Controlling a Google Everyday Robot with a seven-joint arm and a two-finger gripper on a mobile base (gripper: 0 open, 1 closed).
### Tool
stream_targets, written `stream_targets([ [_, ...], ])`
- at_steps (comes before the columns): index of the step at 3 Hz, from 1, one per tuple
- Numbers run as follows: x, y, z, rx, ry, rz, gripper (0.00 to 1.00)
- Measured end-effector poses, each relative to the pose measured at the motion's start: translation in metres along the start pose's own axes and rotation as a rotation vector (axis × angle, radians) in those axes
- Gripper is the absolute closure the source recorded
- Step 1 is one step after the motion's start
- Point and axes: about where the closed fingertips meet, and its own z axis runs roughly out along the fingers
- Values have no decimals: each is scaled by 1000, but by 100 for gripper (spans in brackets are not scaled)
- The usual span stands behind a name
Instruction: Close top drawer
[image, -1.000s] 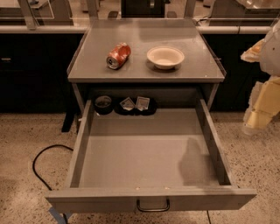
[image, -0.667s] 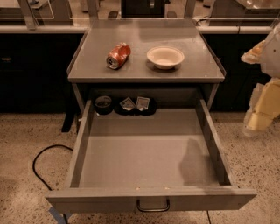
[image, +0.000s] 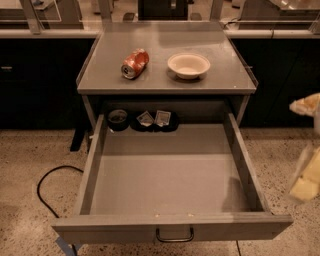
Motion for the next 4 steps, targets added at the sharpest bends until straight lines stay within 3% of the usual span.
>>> stream_targets([
  [1,20,36,26,-46,-15,20,0],
  [2,31,72,56,-128,-22,9,0],
  [3,31,72,56,-128,-22,9,0],
  [4,39,96,71,-168,-19,7,0],
])
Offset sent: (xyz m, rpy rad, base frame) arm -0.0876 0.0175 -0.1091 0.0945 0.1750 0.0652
